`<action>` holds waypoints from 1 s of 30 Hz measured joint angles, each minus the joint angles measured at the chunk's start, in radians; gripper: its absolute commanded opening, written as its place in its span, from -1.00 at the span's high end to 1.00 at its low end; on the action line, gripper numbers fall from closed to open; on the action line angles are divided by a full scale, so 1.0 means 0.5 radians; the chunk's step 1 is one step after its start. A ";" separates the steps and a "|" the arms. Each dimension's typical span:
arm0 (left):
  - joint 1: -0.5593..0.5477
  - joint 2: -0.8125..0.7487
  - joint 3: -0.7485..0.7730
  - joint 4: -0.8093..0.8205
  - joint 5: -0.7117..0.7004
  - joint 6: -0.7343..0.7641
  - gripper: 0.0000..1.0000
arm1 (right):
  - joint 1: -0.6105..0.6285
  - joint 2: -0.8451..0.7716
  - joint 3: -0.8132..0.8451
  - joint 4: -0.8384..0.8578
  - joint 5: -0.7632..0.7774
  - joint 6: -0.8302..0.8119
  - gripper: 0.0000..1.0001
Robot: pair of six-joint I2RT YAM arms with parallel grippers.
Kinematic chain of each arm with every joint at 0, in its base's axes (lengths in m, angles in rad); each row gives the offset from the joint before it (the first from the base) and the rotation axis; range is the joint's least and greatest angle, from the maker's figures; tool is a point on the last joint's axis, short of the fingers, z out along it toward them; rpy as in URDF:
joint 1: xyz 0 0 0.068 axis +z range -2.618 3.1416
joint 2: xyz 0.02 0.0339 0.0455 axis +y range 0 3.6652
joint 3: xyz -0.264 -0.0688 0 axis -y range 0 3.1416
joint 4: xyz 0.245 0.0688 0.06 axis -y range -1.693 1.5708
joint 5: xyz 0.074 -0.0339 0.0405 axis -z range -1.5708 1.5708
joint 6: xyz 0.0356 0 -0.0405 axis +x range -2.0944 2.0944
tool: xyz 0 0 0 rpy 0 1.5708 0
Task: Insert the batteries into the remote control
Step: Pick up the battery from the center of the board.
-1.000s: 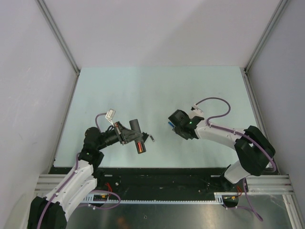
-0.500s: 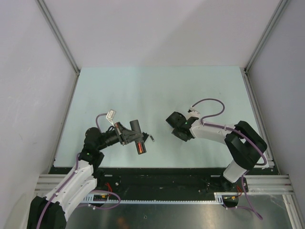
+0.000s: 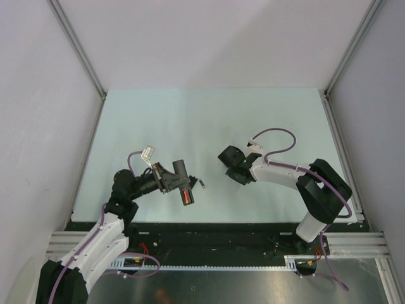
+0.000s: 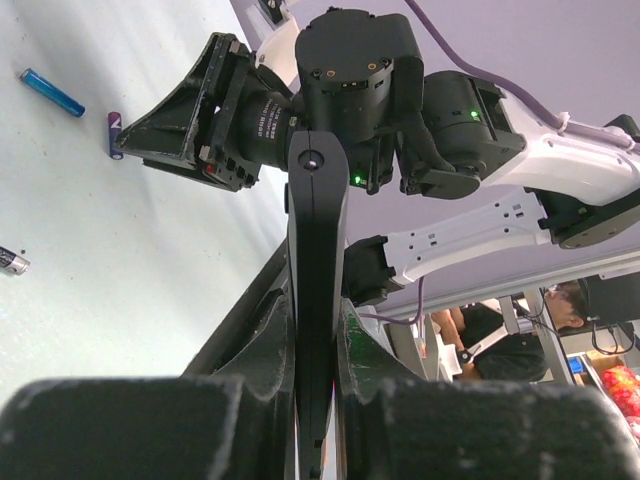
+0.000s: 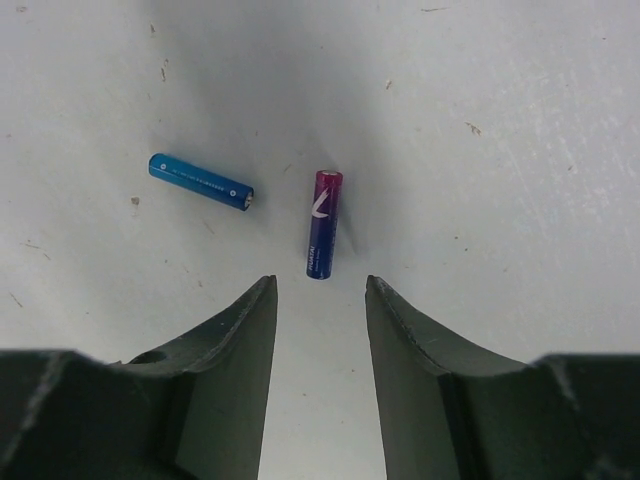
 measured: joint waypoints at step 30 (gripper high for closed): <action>-0.001 -0.024 -0.021 0.000 -0.002 0.000 1.00 | -0.021 0.198 0.153 -0.109 -0.003 0.003 0.51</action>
